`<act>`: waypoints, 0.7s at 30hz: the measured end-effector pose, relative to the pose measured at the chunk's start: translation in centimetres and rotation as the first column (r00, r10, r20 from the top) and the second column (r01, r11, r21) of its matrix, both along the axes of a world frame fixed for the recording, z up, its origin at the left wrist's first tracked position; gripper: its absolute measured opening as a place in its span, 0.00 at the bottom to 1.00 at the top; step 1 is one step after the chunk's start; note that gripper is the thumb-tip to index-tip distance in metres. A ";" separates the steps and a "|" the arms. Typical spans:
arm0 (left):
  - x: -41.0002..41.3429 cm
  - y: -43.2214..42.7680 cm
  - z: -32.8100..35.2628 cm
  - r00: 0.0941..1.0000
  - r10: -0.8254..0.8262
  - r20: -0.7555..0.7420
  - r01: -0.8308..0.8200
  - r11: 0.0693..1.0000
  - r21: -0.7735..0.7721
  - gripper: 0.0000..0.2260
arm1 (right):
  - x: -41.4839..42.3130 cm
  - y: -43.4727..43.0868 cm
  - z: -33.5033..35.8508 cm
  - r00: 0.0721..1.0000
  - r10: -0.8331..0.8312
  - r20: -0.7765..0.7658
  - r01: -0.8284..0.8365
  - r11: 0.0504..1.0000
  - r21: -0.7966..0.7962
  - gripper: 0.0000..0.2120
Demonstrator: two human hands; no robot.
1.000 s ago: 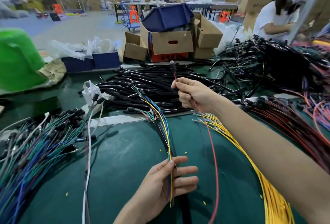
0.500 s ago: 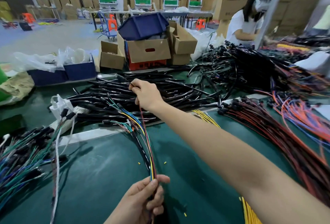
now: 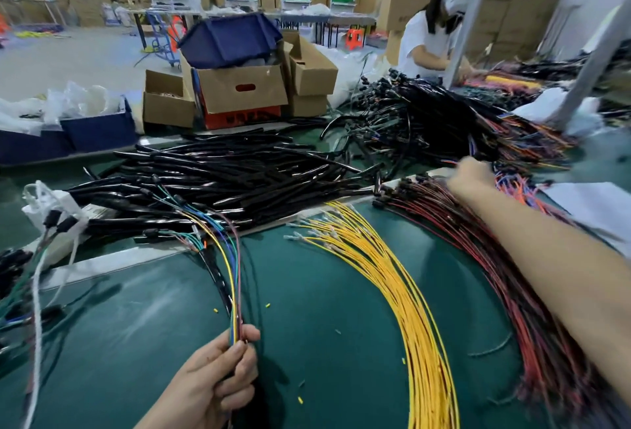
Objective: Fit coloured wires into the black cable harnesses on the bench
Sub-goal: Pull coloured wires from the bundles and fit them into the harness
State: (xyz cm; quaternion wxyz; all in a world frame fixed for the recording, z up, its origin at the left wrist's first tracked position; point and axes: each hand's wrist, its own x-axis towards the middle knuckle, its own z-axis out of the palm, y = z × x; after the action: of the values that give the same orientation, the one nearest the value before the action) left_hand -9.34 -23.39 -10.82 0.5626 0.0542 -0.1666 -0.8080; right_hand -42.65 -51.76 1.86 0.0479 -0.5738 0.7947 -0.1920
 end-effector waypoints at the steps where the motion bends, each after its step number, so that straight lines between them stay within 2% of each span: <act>1: 0.1 0.0 0.0 1.000 -0.009 -0.002 0.009 1.000 0.007 0.31 | -2.4 0.5 -1.3 0.996 -0.071 -0.046 0.073 0.997 0.027 0.15; 4: 0.2 -0.1 -0.3 0.999 0.000 0.036 0.000 1.000 0.006 0.35 | -7.2 2.1 -5.4 0.971 -0.193 -0.139 0.211 0.969 0.126 0.15; 6: 0.4 -0.2 -0.3 0.999 0.002 0.053 0.000 1.000 -0.023 0.38 | -8.3 2.3 -6.7 0.958 -0.243 -0.155 0.262 0.958 0.117 0.14; 9: 0.5 -0.3 -0.1 0.999 -0.020 0.037 0.022 0.999 -0.046 0.38 | -8.8 1.5 -6.4 0.965 -0.237 -0.112 0.250 0.960 0.128 0.14; 11: 0.4 -0.3 -0.1 0.999 -0.036 0.032 0.038 0.997 -0.063 0.38 | -9.2 0.7 -5.9 0.961 -0.277 -0.010 0.276 0.954 0.113 0.16; 13: 0.4 -0.3 -0.3 0.998 -0.036 0.049 0.039 0.997 -0.063 0.37 | -8.8 -0.1 -4.7 0.953 -0.296 0.058 0.297 0.955 -0.006 0.16; 17: 0.6 -0.2 0.1 0.997 -0.050 0.056 0.051 0.999 -0.015 0.32 | -5.8 -0.7 0.2 0.970 -0.206 0.130 0.238 0.914 -0.330 0.19; 19: 0.6 -0.3 0.5 0.996 -0.062 0.057 0.062 0.998 0.000 0.31 | -3.5 -0.7 3.5 0.970 -0.140 0.200 0.226 0.824 -0.519 0.17; 21: 0.8 -0.3 0.7 0.996 -0.042 0.079 0.040 0.999 0.022 0.28 | -0.9 -0.3 6.7 0.971 0.009 0.241 0.166 0.699 -0.695 0.14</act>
State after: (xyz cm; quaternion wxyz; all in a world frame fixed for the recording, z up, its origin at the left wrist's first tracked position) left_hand -8.57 -23.73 -10.15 0.5381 0.0887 -0.1819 -0.8182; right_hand -43.55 -52.01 8.51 -0.0955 -0.4873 0.6722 -0.5491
